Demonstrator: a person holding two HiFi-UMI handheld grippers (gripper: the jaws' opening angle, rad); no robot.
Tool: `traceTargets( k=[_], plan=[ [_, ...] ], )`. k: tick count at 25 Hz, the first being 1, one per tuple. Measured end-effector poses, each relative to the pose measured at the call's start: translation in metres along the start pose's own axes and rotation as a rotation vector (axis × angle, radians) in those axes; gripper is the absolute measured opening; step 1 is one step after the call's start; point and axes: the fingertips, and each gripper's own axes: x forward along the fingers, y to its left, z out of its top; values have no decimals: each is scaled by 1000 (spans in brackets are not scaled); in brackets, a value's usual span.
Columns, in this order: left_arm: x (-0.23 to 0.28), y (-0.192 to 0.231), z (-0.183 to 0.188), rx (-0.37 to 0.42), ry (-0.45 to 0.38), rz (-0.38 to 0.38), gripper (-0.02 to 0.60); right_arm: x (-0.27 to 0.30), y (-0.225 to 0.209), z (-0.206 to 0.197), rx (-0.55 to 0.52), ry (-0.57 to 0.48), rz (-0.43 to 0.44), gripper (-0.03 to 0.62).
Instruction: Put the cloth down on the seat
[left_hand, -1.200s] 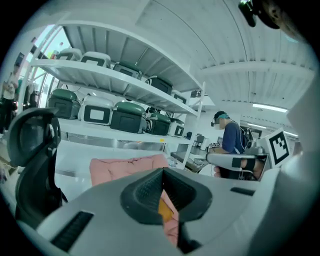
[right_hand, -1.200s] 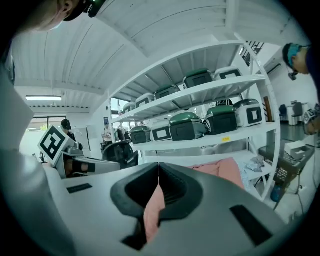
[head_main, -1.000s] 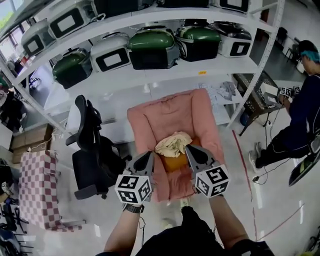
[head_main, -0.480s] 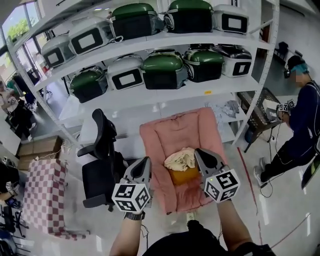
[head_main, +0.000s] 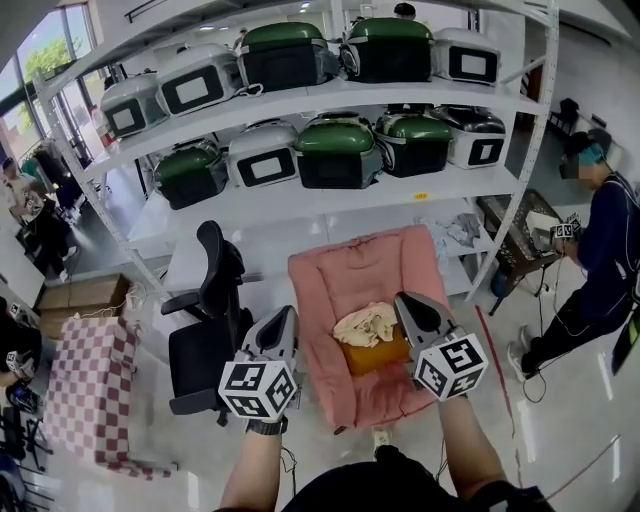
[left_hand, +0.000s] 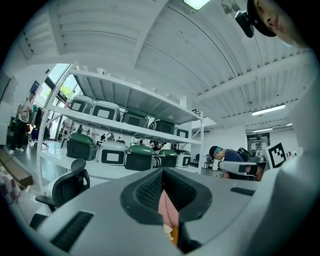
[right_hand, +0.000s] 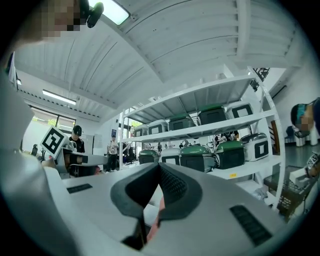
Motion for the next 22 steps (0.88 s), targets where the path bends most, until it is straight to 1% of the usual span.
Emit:
traceTargets(
  k=[5, 9, 22],
  plan=[
    [-2, -1, 13, 10, -24, -3, 6, 0, -3, 12, -28, -13, -21, 5],
    [-9, 3, 10, 10, -18, -3, 6, 1, 6, 8, -25, -11, -20, 5],
    [-20, 9, 17, 15, -29, 14, 6, 3, 18, 14, -43, -16, -8, 5]
  ],
)
